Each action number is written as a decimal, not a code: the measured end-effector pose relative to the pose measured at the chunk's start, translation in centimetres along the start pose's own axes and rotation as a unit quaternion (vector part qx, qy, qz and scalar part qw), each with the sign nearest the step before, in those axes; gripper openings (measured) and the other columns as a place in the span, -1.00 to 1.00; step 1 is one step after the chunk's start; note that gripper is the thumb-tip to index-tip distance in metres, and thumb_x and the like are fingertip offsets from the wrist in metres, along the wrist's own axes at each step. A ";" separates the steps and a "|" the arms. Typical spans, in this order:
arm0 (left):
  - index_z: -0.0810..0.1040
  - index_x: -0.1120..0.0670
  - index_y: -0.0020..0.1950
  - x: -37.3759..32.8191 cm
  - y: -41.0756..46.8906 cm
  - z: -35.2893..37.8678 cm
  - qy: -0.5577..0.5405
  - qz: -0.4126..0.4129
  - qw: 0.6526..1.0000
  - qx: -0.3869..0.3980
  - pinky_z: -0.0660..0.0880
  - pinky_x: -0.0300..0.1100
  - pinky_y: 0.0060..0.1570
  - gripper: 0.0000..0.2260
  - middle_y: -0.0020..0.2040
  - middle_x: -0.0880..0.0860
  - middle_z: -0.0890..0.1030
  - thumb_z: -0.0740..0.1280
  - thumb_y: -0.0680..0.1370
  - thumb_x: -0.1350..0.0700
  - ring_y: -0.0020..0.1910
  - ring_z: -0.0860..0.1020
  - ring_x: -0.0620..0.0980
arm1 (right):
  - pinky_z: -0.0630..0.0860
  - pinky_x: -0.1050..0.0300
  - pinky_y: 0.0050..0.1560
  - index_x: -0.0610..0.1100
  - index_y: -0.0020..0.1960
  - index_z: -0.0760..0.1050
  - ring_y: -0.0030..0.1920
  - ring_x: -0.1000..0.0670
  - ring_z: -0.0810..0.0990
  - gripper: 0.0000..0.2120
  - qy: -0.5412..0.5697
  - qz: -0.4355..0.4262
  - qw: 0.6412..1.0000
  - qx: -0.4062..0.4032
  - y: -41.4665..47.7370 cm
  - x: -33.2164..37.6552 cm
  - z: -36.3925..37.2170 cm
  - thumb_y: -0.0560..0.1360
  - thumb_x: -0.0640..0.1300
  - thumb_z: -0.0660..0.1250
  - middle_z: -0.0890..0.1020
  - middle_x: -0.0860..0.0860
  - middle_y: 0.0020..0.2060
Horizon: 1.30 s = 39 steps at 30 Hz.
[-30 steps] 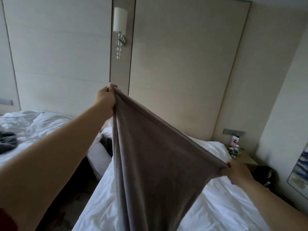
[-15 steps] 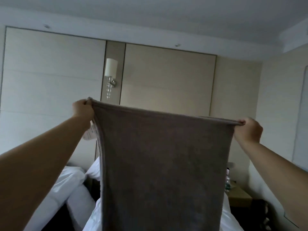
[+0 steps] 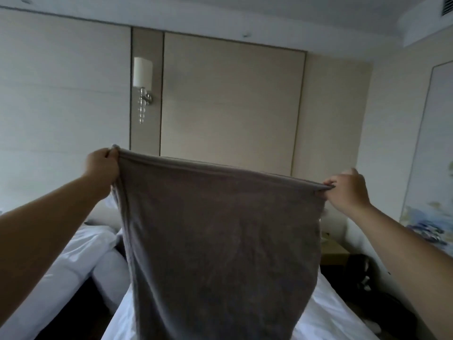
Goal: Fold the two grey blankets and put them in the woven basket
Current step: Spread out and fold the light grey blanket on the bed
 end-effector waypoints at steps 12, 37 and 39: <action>0.52 0.33 0.19 21.2 -11.6 3.0 0.182 -0.186 0.958 0.125 0.43 0.00 0.18 -0.56 0.18 0.37 0.54 0.09 0.66 -0.02 0.17 0.51 0.30 | 0.62 0.17 -0.26 -0.10 -0.23 0.43 -0.35 0.07 0.64 -0.78 0.501 0.317 0.791 0.154 -14.3 -9.8 12.3 0.57 -0.30 0.24 0.63 0.05 -0.42; 0.49 0.34 0.22 45.5 -54.3 -3.5 0.326 -0.636 0.582 0.388 0.59 -0.13 -0.06 -0.68 0.16 0.20 0.59 0.15 0.65 0.11 -0.03 0.60 0.22 | 0.45 0.14 -0.38 -0.31 -0.10 0.53 -0.28 -0.17 0.56 -0.94 -0.097 0.575 0.598 0.550 -62.8 -25.2 24.9 0.42 -0.35 0.35 0.57 -0.24 -0.22; 0.56 0.30 -0.02 45.1 -57.0 -4.5 0.282 -0.712 0.524 0.374 0.56 -0.16 -0.37 -0.83 -0.10 0.19 0.63 0.26 0.60 0.21 -0.33 0.56 0.12 | 0.39 0.24 -0.50 -0.27 -0.15 0.50 -0.35 -0.09 0.48 -0.95 -0.080 0.634 0.528 0.559 -66.2 -25.1 23.7 0.45 -0.38 0.29 0.50 -0.18 -0.32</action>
Point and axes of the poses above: each hand's wrist, its own y-axis towards the middle knuckle, its own z-axis out of the palm, x = y × z, the point moved 5 cm from there along y, towards the middle knuckle
